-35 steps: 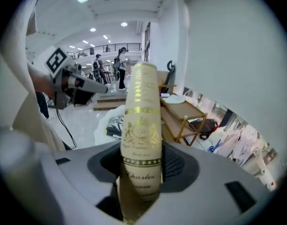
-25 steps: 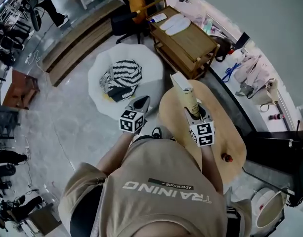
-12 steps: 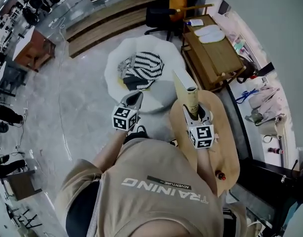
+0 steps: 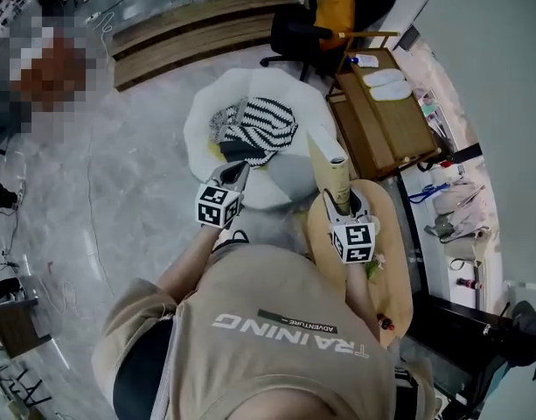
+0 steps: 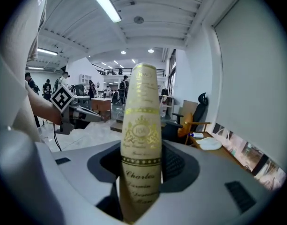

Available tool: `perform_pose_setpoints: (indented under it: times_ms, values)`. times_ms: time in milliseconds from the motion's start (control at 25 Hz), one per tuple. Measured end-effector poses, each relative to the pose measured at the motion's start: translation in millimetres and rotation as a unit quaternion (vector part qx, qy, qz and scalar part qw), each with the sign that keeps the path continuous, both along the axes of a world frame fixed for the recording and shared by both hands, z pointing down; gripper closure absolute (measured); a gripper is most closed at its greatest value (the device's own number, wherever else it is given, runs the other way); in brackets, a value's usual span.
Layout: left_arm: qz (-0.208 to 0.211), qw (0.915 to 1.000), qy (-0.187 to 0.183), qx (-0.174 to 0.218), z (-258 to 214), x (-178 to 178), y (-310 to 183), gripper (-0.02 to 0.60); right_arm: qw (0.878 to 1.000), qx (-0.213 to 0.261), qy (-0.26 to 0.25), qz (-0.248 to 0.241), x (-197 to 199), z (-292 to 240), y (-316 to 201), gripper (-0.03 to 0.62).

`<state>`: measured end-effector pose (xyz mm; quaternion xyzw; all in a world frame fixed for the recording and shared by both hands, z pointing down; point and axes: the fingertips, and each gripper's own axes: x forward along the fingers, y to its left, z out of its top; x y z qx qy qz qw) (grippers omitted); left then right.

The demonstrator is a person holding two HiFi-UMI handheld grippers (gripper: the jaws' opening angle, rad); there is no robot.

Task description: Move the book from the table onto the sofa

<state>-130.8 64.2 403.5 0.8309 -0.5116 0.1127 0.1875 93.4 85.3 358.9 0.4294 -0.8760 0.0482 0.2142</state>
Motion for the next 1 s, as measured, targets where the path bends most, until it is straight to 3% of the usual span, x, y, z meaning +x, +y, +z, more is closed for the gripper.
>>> perform_pose_setpoints:
  times_ms: [240,360,600,760,1000]
  values:
    - [0.0,1.0,0.008,0.005,2,-66,-16,0.591,1.0,-0.012,0.028,-0.001,-61,12,-25,0.39]
    - [-0.007,0.9999,0.008,-0.01,22,-94,-13,0.591,0.999,-0.031,0.035,0.008,-80,27,-32,0.39]
    - [-0.054,0.9972,0.037,-0.035,37,-141,0,0.591,0.996,-0.075,0.043,-0.003,-113,50,-43,0.39]
    - [-0.08,0.995,0.036,-0.047,47,-157,-7,0.589,0.996,-0.071,0.051,-0.027,-129,56,-65,0.39]
    - [-0.097,0.9935,0.025,-0.054,44,-141,-55,0.591,0.992,-0.1,0.037,-0.062,-132,95,-113,0.39]
